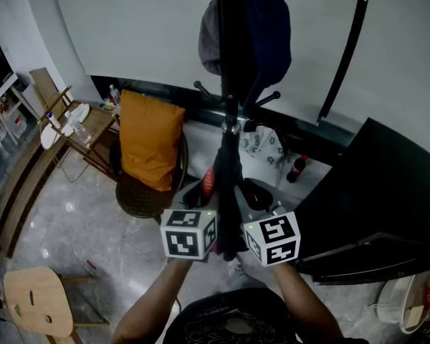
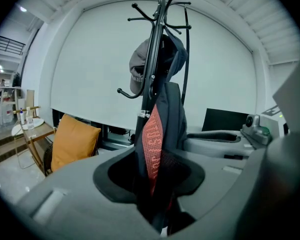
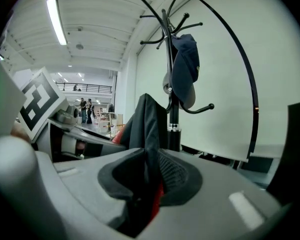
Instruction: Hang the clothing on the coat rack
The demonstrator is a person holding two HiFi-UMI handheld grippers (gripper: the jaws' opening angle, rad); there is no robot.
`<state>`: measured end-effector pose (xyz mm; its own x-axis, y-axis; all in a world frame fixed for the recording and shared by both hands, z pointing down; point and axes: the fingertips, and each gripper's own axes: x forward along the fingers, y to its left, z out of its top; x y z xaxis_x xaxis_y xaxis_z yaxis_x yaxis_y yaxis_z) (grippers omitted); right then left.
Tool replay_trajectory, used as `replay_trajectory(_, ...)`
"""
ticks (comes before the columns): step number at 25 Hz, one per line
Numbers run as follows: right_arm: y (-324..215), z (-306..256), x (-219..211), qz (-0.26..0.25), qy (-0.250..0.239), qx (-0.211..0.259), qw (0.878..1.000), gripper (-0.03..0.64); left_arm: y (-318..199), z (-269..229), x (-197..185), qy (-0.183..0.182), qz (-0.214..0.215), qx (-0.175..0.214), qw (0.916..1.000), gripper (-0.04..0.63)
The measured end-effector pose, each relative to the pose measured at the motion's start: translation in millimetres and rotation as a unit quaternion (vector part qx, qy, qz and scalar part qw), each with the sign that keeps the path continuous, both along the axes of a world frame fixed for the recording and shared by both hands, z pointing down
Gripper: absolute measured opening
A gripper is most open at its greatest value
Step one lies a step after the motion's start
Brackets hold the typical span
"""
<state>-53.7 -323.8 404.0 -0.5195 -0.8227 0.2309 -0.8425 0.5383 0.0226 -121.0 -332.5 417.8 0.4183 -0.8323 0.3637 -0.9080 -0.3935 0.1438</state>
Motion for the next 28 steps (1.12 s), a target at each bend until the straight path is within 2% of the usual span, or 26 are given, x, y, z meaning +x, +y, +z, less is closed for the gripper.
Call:
replay_trajectory(7, 13.3, -6.6, 3.4, 0.006, -0.002, 0.008, 1.0, 0.074, 11.9, -2.1, -2.6, -0.001, -0.004, 0.004, 1.0, 0.11)
replay_trajectory(20, 37.9, -9.7, -1.4, 0.0, -0.036, -0.028, 0.999, 0.069, 39.7, -8.6, -3.3, -0.002, 0.001, 0.008, 1.0, 0.109)
replay_trajectory(28, 55.5, -14.8, -0.7, -0.01, -0.023, -0.024, 0.999, 0.032, 54.7, -15.3, 7.9, 0.005, 0.011, 0.009, 0.9999, 0.104)
